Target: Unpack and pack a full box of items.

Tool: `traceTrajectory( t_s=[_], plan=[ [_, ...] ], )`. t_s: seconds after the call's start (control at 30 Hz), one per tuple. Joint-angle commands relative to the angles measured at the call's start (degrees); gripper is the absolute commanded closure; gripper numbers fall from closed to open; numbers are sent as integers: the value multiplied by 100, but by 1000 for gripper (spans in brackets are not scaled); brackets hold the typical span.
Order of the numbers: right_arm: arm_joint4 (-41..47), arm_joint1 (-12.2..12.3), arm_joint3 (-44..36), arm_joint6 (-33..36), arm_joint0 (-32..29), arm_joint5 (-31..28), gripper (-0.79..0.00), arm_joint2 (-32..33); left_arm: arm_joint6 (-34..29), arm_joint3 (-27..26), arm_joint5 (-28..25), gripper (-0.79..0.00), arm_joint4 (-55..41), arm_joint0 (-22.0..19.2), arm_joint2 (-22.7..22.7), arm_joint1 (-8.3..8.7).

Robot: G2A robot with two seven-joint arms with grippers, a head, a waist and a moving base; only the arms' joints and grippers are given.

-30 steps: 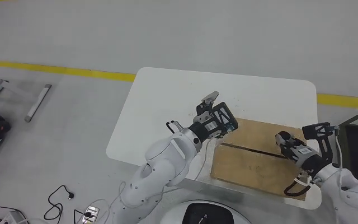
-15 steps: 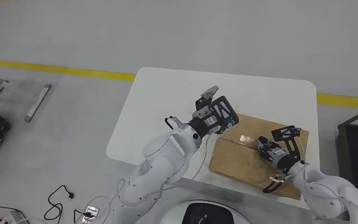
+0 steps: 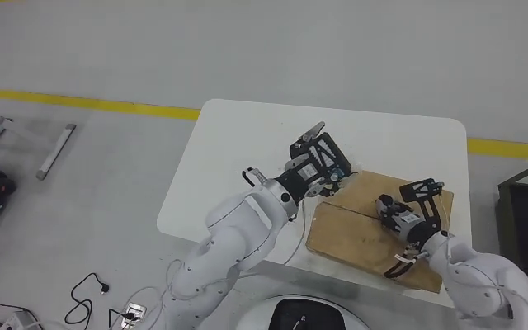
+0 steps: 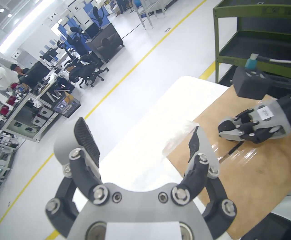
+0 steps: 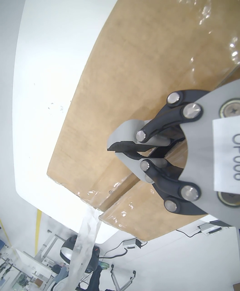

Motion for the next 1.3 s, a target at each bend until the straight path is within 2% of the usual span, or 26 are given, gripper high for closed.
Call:
traceTrajectory(
  t_s=[0.0, 0.37, 0.43, 0.5, 0.63, 0.8, 0.93, 1.1, 1.27],
  plan=[
    [114, 11, -128, -75, -69, 121, 0, 158, 14, 41, 74, -785, -55, -154, 199, -31],
    [522, 156, -935, -96, -641, 440, 0, 1606, -127, 668, 63, -785, -761, -774, 885, -178],
    [586, 183, -1030, -42, -738, 428, -31, 1868, -141, 666, 26, -785, -788, -827, 955, -191],
    [690, 200, -1097, 6, -818, 395, -49, 2035, -210, 683, 35, -785, -1269, -773, 936, -208],
    [764, 220, -1123, 35, -905, 322, -43, 2119, -710, 618, 115, -785, -2284, -672, 393, -183],
    [802, 221, -1114, 37, -899, 311, -28, 1940, -1479, 425, 209, -785, -3398, -339, -615, -83],
    [786, 223, -1067, 32, -806, 283, -9, 1797, -1969, 239, 507, -785, -4283, 5, -1367, -14],
    [787, 229, -979, 45, -674, 224, 0, 1666, -2318, 94, 1021, -785, -5466, 376, -2073, 40],
    [777, 238, -912, 59, -603, 181, 0, 1571, -2371, 104, 1458, -785, -6439, 673, -2499, 73]
  ],
)
